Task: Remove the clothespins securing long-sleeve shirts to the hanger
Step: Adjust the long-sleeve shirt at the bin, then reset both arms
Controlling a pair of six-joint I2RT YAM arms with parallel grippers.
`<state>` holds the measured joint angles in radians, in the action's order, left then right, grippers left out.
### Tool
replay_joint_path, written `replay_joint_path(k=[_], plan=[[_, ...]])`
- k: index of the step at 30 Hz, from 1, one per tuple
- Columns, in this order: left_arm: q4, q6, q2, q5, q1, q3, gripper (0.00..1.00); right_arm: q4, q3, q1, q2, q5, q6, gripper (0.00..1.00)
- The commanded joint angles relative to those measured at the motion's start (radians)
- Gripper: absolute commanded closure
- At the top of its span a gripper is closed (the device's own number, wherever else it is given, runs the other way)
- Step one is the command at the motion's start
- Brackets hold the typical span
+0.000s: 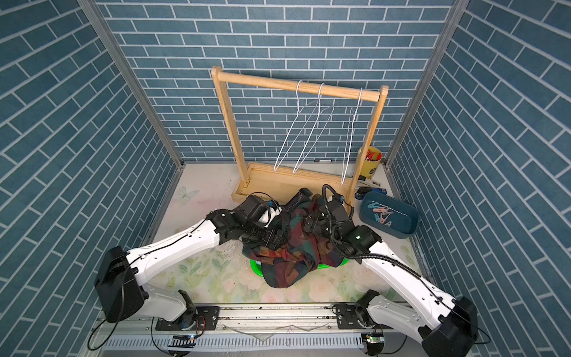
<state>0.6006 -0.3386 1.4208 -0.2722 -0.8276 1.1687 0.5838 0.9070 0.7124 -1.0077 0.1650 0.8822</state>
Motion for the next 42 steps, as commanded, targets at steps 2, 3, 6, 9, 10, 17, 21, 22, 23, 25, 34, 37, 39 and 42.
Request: replay_joint_path(k=[2,3,6,9,10,17,21,22,23,25,34,37,39,42], plan=[[0.068,0.039,-0.046,-0.052,0.032,0.022,0.00,0.211,0.043,0.004,0.046,0.075,-0.030,0.01],[0.058,0.029,-0.072,-0.057,0.044,0.018,0.00,0.216,0.051,0.004,0.070,0.069,-0.048,0.01],[0.022,0.001,-0.183,-0.058,0.093,0.007,0.00,0.246,0.077,0.004,0.179,0.103,-0.097,0.01],[0.035,-0.013,-0.318,0.012,0.159,0.013,0.00,0.343,0.140,0.002,0.272,0.209,-0.156,0.01],[0.049,-0.008,-0.369,0.093,0.171,0.012,0.00,0.396,0.165,0.001,0.287,0.269,-0.174,0.01],[-0.045,0.051,-0.626,0.833,0.196,-0.210,0.00,0.362,0.084,-0.001,0.380,0.847,-0.307,0.01],[-0.179,0.125,-0.630,1.087,0.285,-0.379,0.00,-0.301,-0.258,-0.072,0.509,0.886,-0.790,0.01],[-0.188,0.123,-0.622,1.076,0.324,-0.398,0.00,-0.414,-0.322,-0.121,0.523,0.800,-0.856,0.01],[-0.201,0.103,-0.614,1.059,0.370,-0.416,0.00,-0.508,-0.388,-0.187,0.528,0.747,-0.872,0.01],[-0.289,0.131,-0.601,0.996,0.453,-0.467,0.00,-0.624,-0.494,-0.328,0.514,0.706,-0.820,0.01],[-0.709,0.140,-0.361,0.874,0.720,-0.656,0.00,-1.245,-0.644,-0.582,-0.092,0.566,-0.743,0.01],[-0.915,0.190,-0.240,0.832,0.733,-0.696,0.00,-1.378,-0.622,-0.622,-0.275,0.576,-0.715,0.01],[-1.024,0.216,-0.186,0.760,0.740,-0.721,0.00,-1.386,-0.609,-0.652,-0.308,0.500,-0.676,0.01],[-1.143,0.267,-0.080,0.718,0.744,-0.733,0.00,-1.439,-0.576,-0.677,-0.406,0.453,-0.696,0.01]])
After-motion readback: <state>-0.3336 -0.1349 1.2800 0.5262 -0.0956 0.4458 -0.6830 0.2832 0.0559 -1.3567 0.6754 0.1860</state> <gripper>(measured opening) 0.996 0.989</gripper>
